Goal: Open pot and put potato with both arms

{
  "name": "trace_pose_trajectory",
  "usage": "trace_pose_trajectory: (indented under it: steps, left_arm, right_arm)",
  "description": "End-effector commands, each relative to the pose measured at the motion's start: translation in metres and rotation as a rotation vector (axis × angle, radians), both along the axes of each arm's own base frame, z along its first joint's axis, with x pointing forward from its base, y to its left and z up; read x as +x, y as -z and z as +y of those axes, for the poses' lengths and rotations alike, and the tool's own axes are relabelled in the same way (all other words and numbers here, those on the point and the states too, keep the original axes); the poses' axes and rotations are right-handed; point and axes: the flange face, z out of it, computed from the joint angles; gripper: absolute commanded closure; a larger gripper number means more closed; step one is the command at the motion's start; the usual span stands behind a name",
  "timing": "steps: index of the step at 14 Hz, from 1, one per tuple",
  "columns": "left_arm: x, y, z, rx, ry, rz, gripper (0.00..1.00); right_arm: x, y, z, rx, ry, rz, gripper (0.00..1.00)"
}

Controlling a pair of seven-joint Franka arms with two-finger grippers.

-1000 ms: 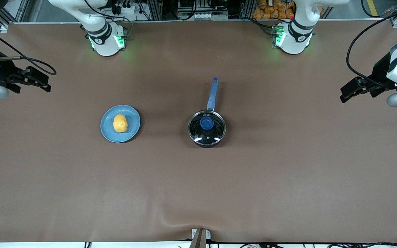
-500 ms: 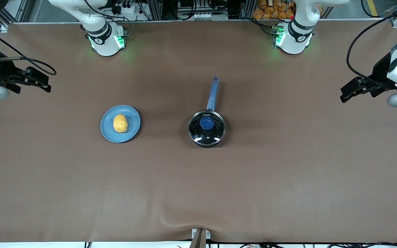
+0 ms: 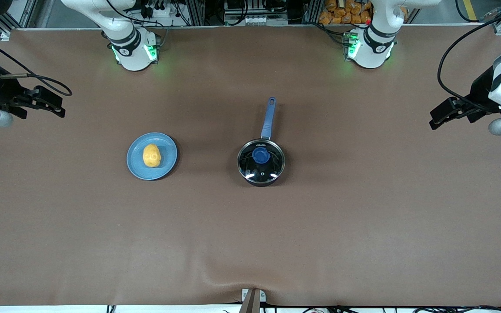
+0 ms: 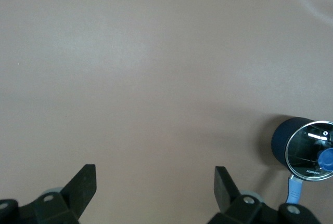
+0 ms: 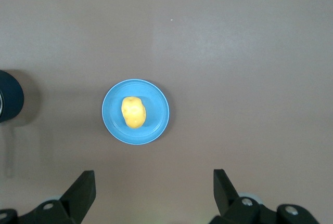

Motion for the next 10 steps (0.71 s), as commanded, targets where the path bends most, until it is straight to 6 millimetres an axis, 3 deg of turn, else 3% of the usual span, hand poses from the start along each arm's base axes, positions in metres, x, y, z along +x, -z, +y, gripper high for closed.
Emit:
trace_pose_trajectory:
  steps: [1, 7, 10]
  left_arm:
    - [0.001, 0.001, 0.000, -0.023, -0.011, 0.016, 0.00]
    - [0.004, 0.007, -0.003, -0.021, -0.007, 0.026, 0.00]
    - [0.011, 0.025, -0.024, -0.083, -0.001, 0.062, 0.00]
  right_arm:
    - [0.004, 0.003, -0.003, 0.015, -0.003, 0.010, 0.00]
    - [0.005, 0.001, -0.003, 0.015, -0.003, 0.005, 0.00]
    - [0.005, 0.002, -0.003, 0.015, -0.003, 0.007, 0.00]
